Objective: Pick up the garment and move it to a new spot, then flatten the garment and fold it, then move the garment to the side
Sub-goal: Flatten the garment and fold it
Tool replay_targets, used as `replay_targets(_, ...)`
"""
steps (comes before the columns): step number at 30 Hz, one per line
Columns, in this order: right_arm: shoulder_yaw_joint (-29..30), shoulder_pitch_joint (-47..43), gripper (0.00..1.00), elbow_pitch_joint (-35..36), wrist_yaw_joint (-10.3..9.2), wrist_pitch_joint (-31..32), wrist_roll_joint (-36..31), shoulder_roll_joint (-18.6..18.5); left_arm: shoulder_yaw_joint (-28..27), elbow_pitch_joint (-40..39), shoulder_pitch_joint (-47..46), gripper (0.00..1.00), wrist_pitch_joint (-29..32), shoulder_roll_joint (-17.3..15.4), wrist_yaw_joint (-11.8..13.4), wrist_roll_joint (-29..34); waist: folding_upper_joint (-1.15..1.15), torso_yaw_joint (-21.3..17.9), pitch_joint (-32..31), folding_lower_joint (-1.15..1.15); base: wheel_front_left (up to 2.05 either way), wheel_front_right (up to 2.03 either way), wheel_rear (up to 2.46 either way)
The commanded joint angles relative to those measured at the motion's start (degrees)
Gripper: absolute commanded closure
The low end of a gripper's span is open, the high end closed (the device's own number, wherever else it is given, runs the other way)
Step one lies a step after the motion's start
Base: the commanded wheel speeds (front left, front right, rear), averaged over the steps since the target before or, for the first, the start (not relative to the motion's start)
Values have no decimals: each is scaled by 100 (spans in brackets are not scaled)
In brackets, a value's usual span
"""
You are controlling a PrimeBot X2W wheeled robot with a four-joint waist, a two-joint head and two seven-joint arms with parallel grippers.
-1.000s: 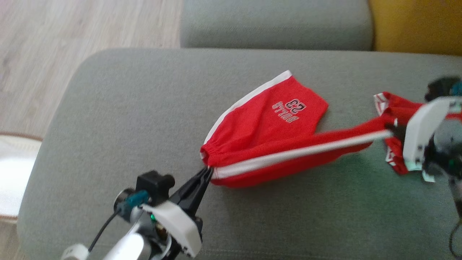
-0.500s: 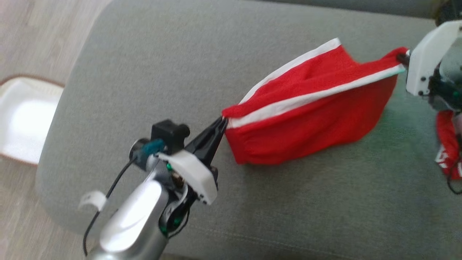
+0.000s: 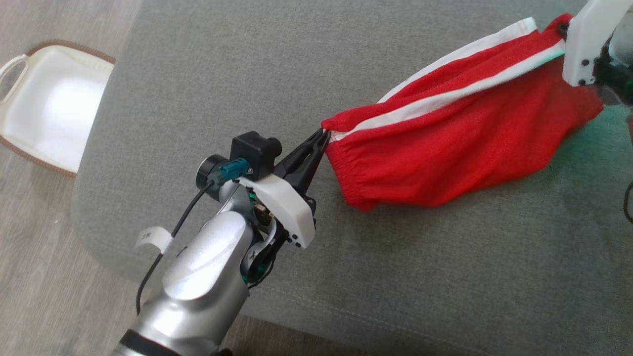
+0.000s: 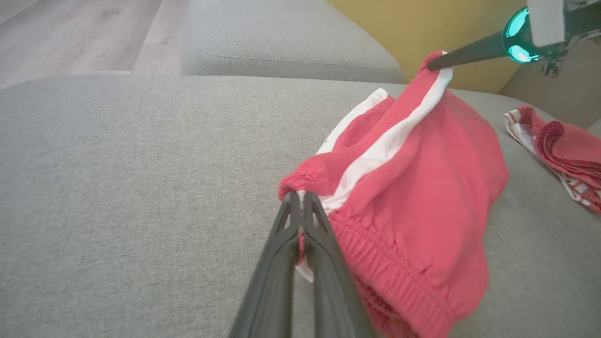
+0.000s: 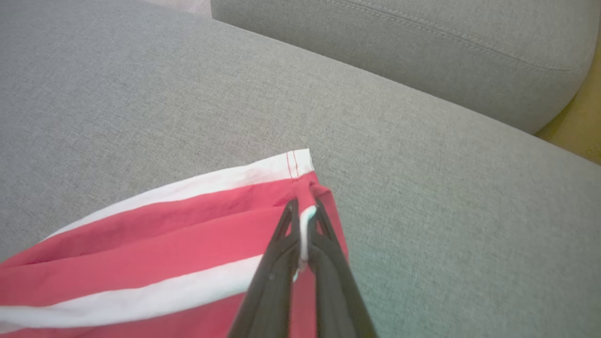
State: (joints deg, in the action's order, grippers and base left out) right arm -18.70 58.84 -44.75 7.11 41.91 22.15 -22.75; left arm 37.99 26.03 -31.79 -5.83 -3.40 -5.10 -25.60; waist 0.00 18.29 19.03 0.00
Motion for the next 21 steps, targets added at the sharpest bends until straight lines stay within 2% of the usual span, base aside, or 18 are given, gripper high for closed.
replay_targets(1,-75,246,100,105,37,-128,-55,-3,-163,-93,-248,100,-87,-58,-10,-12,0,47,50,0,0,0,0)
replay_targets(8,-306,573,100,-383,37,-703,-87,14,-75,246,-439,100,-286,-3,0,-68,0,75,148,0,0,0,0)
replay_targets(9,-325,624,77,-432,37,-874,-135,13,-74,289,-466,100,-315,1,20,-70,0,69,160,0,0,0,0)
replay_targets(10,-330,664,0,-505,37,-1020,-170,26,-78,333,-492,100,-346,5,44,-74,0,61,166,0,0,0,0)
replay_targets(11,-348,696,0,-574,37,-1153,-193,55,-81,376,-517,96,-378,8,70,-75,0,50,167,0,0,0,0)
replay_targets(13,-375,730,0,-723,37,-1380,-184,128,-83,464,-549,18,-436,12,109,-77,0,9,143,0,0,0,0)
replay_targets(14,-390,736,0,-788,37,-1503,-172,155,-86,509,-556,0,-461,14,124,-79,0,-17,118,0,0,0,0)
replay_targets(17,-439,733,0,-886,37,-1765,-156,188,-102,598,-565,0,-505,13,165,-82,0,-73,57,0,0,0,0)
replay_targets(21,-806,589,0,-801,37,-2549,-121,240,-172,736,-545,0,-583,-32,254,-108,0,-227,-131,0,0,0,0)
